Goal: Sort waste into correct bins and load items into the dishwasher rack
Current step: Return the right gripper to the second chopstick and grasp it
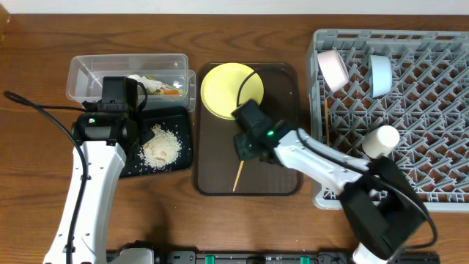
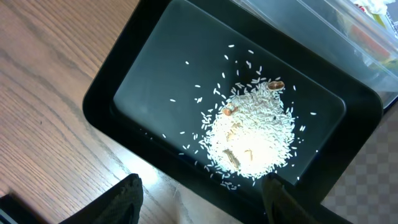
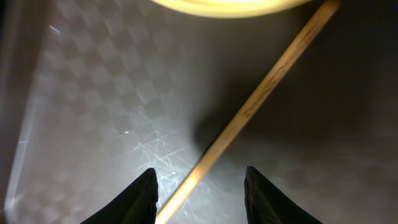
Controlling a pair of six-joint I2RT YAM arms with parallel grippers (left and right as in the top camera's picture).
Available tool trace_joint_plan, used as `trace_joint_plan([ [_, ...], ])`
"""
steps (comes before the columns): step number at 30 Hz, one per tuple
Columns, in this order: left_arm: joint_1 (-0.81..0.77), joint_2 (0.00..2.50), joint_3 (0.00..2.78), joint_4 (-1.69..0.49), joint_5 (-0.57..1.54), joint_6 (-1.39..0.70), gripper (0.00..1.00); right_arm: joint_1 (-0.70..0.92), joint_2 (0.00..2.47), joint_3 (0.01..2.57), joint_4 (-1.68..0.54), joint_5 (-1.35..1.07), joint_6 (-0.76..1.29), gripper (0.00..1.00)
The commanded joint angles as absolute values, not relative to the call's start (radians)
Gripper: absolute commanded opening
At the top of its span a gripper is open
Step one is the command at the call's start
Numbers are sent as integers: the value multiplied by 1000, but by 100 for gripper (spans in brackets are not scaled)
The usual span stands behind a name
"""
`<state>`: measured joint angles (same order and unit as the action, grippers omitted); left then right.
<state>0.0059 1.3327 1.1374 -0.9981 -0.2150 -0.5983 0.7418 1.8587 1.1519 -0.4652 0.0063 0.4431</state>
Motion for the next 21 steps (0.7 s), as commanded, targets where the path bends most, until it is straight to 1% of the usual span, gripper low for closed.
trace_joint_plan([
  [1, 11, 1319, 1128, -1002, -217, -589, 64, 777, 1910, 1166, -464, 117, 530, 43],
  [4, 11, 1319, 1128, -1002, -217, -589, 64, 786, 1931, 1166, -498, 159, 588, 39],
  [6, 11, 1319, 1128, -1002, -217, -589, 64, 784, 1932, 1166, -532, 182, 634, 33],
  [8, 11, 1319, 1128, -1001, -217, -589, 64, 778, 1931, 1166, -543, 187, 640, 23],
  [10, 11, 1319, 1128, -1001, -217, -589, 64, 770, 1931, 1166, -560, 186, 645, 8],
  [11, 11, 1319, 1128, -1002, -217, -589, 64, 763, 1931, 1166, -570, 186, 657, 2],
  [17, 11, 1319, 1128, -1002, -217, -589, 64, 693, 1919, 1166, -607, 142, 661, 1],
  [21, 11, 1319, 1128, -1002, -217, -589, 64, 629, 1868, 1166, -636, 142, 638, 1],
])
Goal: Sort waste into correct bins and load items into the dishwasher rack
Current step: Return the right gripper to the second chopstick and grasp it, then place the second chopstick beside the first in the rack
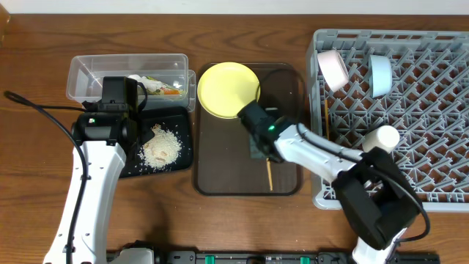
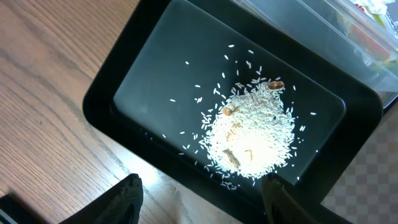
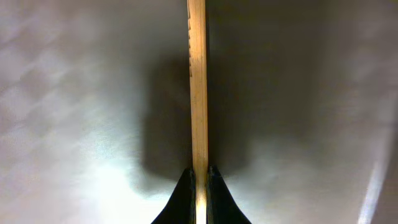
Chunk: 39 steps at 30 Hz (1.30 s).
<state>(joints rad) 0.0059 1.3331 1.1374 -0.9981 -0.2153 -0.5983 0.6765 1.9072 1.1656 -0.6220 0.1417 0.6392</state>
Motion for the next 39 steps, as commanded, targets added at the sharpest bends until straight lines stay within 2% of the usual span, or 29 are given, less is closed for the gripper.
trace_joint_plan([
  [1, 11, 1319, 1128, -1002, -217, -589, 64, 610, 1845, 1166, -639, 142, 618, 1],
  [9, 11, 1319, 1128, -1002, -217, -589, 64, 471, 1594, 1166, -654, 108, 425, 1],
  [16, 11, 1319, 1128, -1001, -217, -589, 64, 361, 1444, 1166, -767, 93, 265, 1],
  [22, 11, 1319, 1128, -1001, -217, -589, 64, 276, 1454, 1163, -876, 102, 227, 1],
  [32, 11, 1319, 1128, -1001, -217, -589, 64, 242, 1558, 1162, -882, 101, 228, 1],
  [34, 11, 1319, 1128, -1001, -217, -589, 64, 242, 1584, 1162, -878, 101, 228, 5],
  [39, 11, 1319, 1128, -1001, -217, -589, 64, 242, 1617, 1162, -864, 101, 230, 25],
])
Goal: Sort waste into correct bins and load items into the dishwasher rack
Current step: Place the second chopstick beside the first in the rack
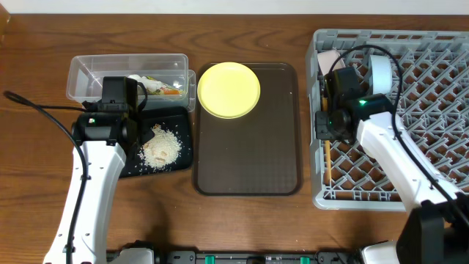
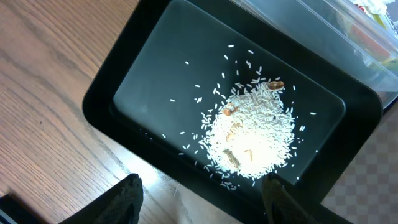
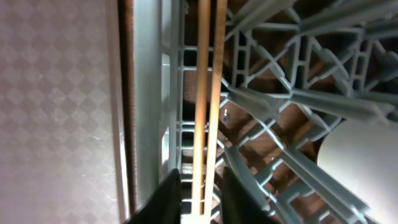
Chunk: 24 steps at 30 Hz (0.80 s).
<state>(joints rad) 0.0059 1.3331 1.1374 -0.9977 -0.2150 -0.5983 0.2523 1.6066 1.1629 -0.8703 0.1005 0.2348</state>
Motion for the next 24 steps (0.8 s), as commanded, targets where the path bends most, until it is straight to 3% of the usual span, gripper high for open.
trace_joint_plan([
  [1, 11, 1319, 1128, -1001, -217, -589, 64, 242, 1617, 1162, -860, 101, 230, 27],
  [17, 11, 1319, 1128, -1001, -217, -589, 64, 246, 1546, 1192, -733, 30, 229, 30],
  [24, 11, 1319, 1128, -1001, -217, -589, 64, 296, 1525, 1192, -482, -113, 230, 43],
])
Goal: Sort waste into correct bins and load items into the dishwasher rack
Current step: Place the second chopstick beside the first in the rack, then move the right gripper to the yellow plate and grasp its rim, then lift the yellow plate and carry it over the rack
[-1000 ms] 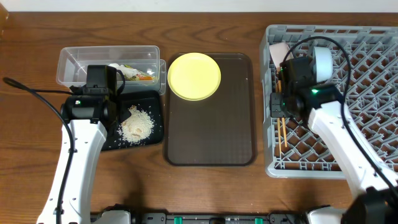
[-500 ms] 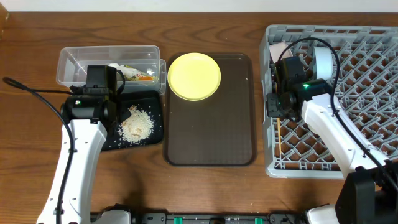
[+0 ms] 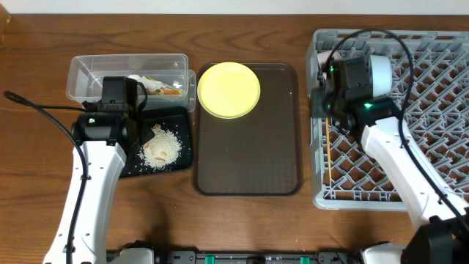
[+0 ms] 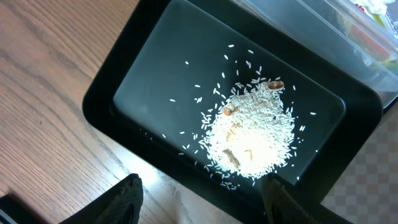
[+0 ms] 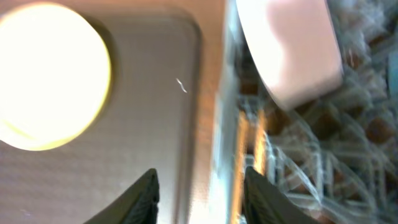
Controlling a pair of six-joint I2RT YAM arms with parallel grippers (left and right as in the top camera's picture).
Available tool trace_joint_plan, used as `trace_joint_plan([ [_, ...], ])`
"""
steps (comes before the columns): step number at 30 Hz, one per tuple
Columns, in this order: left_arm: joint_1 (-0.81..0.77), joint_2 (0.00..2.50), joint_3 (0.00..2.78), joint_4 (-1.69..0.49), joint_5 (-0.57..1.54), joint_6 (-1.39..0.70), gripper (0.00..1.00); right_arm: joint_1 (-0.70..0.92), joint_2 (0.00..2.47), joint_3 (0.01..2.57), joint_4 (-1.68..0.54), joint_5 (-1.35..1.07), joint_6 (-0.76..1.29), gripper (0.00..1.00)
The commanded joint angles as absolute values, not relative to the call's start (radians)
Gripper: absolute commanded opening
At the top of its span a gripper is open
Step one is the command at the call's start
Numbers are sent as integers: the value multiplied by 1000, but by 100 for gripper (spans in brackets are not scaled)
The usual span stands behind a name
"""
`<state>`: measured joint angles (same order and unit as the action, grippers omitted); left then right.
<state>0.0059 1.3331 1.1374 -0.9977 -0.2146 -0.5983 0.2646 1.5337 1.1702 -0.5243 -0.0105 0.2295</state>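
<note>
My right gripper [image 5: 199, 196] is open and holds nothing, hovering over the left rim of the grey dishwasher rack [image 3: 410, 147]. Two wooden chopsticks [image 3: 327, 150] lie in the rack's left row, blurred in the right wrist view as chopsticks [image 5: 252, 155]. A yellow plate [image 3: 229, 89] rests on the far end of the brown tray [image 3: 245, 158]. A pink bowl [image 5: 289, 50] stands in the rack's far left corner. My left gripper [image 4: 202, 202] is open over the near edge of the black tray [image 4: 155, 62], which holds rice [image 4: 252, 134].
A clear container [image 3: 95, 73] with food scraps sits behind the black tray. A pale blue cup [image 3: 381, 73] stands in the rack beside the pink bowl. My right arm crosses the rack's left half. The wooden table [image 3: 242, 220] shows around the trays.
My right gripper was low over the rack's left row with its fingers close beside the chopsticks. Now it is higher, nearer the pink bowl, and wide open. The left arm has not moved.
My right gripper was open over a chopstick on the brown tray, then shut on it there. Later it was at the rack's left row with that chopstick beside another. Now both lie in the rack and the gripper is open. My left gripper stayed over the rice tray.
</note>
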Motion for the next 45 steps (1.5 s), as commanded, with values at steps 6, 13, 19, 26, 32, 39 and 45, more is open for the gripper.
trace_joint_plan([
  [6, 11, 1319, 1128, -1001, -217, -589, 64, 386, 1599, 1192, -319, -139, 231, 45],
  [13, 11, 1319, 1128, -1001, -217, -589, 64, 419, 1776, 1340, -357, -139, 230, 45],
  [19, 11, 1319, 1128, -1002, -217, -589, 64, 421, 1960, 1559, -465, -139, 231, 45],
  [26, 11, 1319, 1128, -1001, -217, -589, 64, 440, 2124, 1608, -482, -126, 266, 41],
  [32, 11, 1319, 1128, -1002, -217, -589, 64, 481, 2223, 1608, -462, -104, 286, 39],
  [39, 11, 1319, 1128, -1002, -217, -589, 64, 505, 2243, 1608, -513, 10, 337, 11],
  [45, 11, 1319, 1128, -1002, -217, -589, 64, 481, 2202, 1608, -619, 87, 347, 1],
])
